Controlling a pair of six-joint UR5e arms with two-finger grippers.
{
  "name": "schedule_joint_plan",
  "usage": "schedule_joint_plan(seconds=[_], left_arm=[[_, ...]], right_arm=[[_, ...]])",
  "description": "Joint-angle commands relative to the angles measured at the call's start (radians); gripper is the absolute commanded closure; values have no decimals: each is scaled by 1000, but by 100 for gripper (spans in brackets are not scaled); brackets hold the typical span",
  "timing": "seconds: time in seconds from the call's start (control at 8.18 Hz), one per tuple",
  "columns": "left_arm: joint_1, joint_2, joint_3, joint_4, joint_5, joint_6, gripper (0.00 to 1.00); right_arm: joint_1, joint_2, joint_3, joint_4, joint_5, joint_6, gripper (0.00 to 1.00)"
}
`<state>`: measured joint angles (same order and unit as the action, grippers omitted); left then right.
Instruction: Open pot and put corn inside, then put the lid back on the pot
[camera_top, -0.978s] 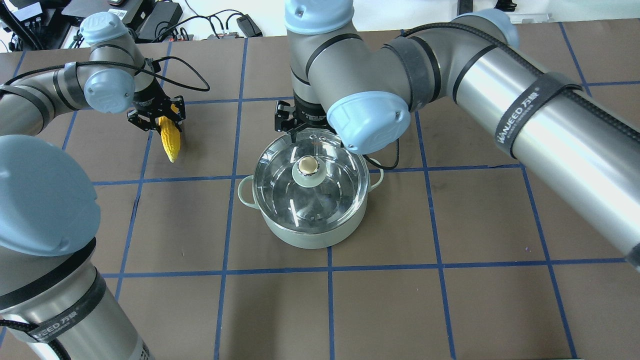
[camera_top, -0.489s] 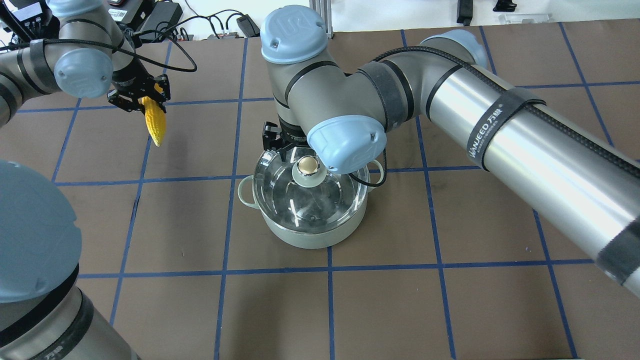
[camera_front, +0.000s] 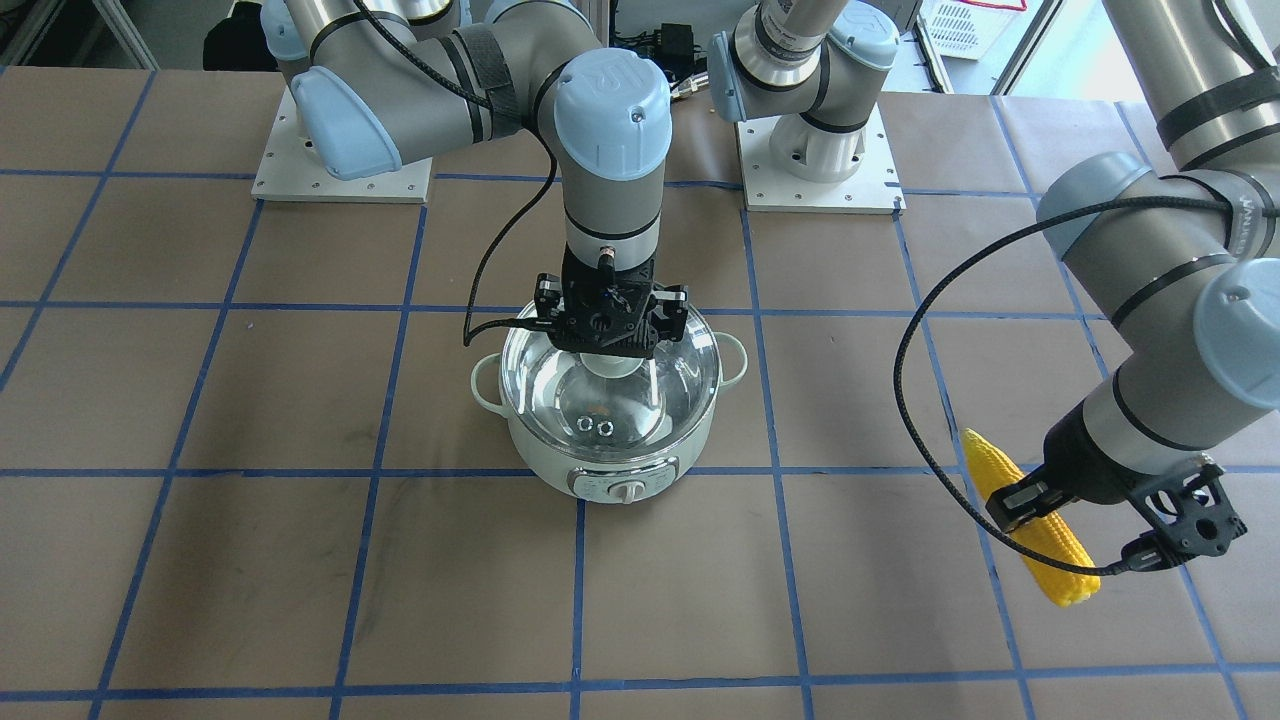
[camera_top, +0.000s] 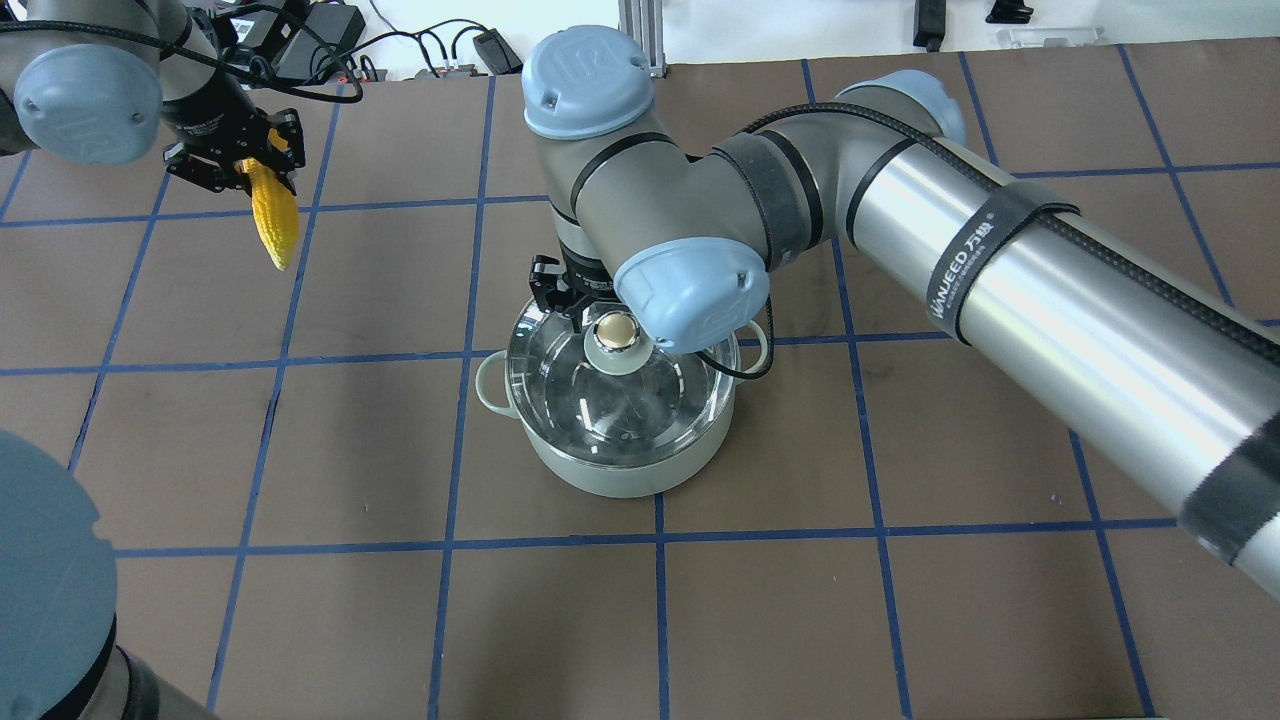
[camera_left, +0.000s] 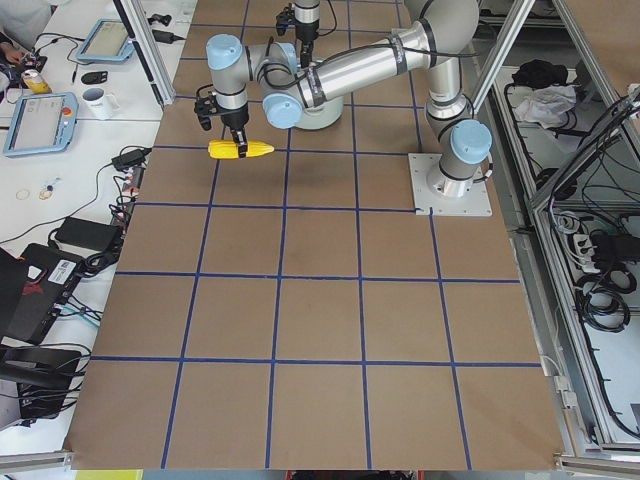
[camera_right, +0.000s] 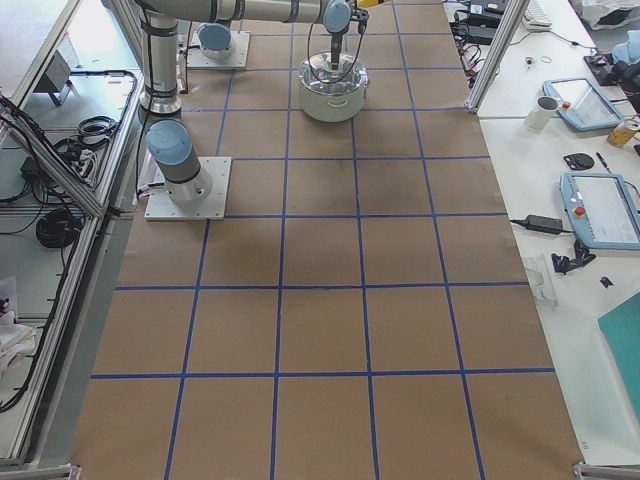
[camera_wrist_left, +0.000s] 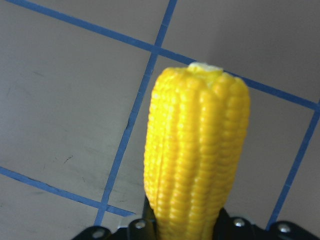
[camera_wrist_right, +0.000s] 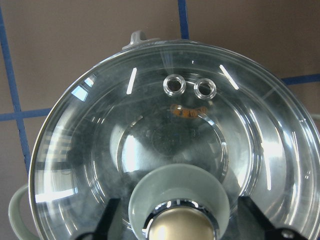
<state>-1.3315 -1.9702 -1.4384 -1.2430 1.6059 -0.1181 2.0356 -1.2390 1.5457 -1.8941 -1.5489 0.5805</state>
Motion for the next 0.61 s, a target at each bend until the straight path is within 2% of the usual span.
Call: schedule_joint_plan(seconds=[0.0,0.12,0.24,0.37,0.49], left_arm=[[0,25,0,-18,0,0,100],[0,28,0,-18,0,0,100],[-5,31,0,-19,-1,0,100],[-5,42,-3,-18,-1,0,100],[-6,51,-3,-19,0,0,100]], right_arm=[[0,4,1,0,-5,2,50],[0,3,1,0,1,7,58],[0,3,1,0,0,-5,58],[0,-2,-1,1,4,5,66],[0,-7,-13,3,4,5,68]])
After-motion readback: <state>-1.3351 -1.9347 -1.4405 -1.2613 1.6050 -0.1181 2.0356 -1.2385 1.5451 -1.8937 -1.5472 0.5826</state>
